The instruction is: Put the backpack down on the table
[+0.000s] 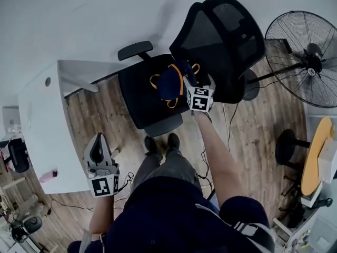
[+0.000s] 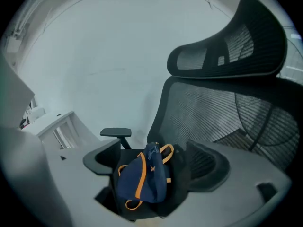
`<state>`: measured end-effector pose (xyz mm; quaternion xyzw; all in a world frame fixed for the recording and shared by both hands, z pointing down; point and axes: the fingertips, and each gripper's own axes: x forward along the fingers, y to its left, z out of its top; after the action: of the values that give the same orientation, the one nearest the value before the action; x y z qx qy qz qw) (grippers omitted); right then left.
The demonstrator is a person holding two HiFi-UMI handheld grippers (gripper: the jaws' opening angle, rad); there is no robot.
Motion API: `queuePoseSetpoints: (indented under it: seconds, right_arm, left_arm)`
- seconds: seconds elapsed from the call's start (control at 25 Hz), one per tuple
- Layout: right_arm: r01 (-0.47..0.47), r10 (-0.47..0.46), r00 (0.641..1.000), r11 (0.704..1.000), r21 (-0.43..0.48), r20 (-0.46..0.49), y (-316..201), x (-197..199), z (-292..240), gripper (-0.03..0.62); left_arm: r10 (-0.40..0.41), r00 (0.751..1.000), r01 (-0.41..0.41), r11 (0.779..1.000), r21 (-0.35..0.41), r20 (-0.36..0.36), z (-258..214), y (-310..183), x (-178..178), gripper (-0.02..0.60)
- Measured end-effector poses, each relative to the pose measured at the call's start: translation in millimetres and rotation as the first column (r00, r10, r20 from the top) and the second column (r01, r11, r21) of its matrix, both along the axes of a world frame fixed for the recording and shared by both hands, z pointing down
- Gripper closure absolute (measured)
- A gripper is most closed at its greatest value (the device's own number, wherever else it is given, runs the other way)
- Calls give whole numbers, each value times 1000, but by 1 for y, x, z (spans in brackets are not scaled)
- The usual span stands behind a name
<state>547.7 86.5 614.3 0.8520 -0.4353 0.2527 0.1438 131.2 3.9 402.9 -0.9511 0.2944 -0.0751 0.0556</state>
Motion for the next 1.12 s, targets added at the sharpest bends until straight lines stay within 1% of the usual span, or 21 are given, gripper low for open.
queuePoseSetpoints:
  seconds: [0.12, 0.2, 0.24, 0.36, 0.44, 0.6, 0.68, 0.76, 0.92, 1.12]
  right_arm:
    - [-45, 45, 998, 999, -4, 46, -5, 10, 16, 180]
    - [-61, 62, 996, 998, -15, 61, -8, 17, 27, 181]
    - [-68, 69, 996, 997, -22, 61, -10, 20, 31, 182]
    - [-97, 99, 993, 995, -39, 60, -13, 31, 41, 213]
    - [-112, 116, 991, 992, -62, 60, -13, 35, 49, 219]
    - [-149, 157, 985, 983, -107, 69, -11, 45, 65, 266]
    - [-168, 176, 982, 979, -116, 66, -10, 52, 72, 270]
    - [-177, 185, 981, 977, -116, 61, -11, 57, 77, 301]
    - [-185, 195, 977, 977, -106, 88, -12, 61, 88, 321]
    - [-203, 211, 966, 977, -70, 150, -22, 66, 97, 355]
  left_arm:
    - [14, 1000, -14, 1000, -7, 20, 6, -12, 1, 578]
    - [16, 999, -16, 1000, -7, 30, 8, -20, 1, 578]
    - [16, 999, -16, 1000, -7, 33, 9, -23, 1, 578]
    - [18, 999, -18, 1000, -15, 43, 14, -30, 3, 578]
    - [21, 999, -20, 1000, -23, 48, 18, -33, 6, 578]
    - [29, 998, -27, 999, -32, 60, 23, -37, 14, 578]
    - [34, 997, -31, 999, -36, 67, 26, -39, 17, 578]
    - [35, 996, -32, 999, -40, 76, 29, -41, 18, 578]
    - [32, 995, -29, 999, -39, 93, 32, -45, 19, 578]
    - [30, 992, -26, 999, -42, 119, 39, -50, 22, 578]
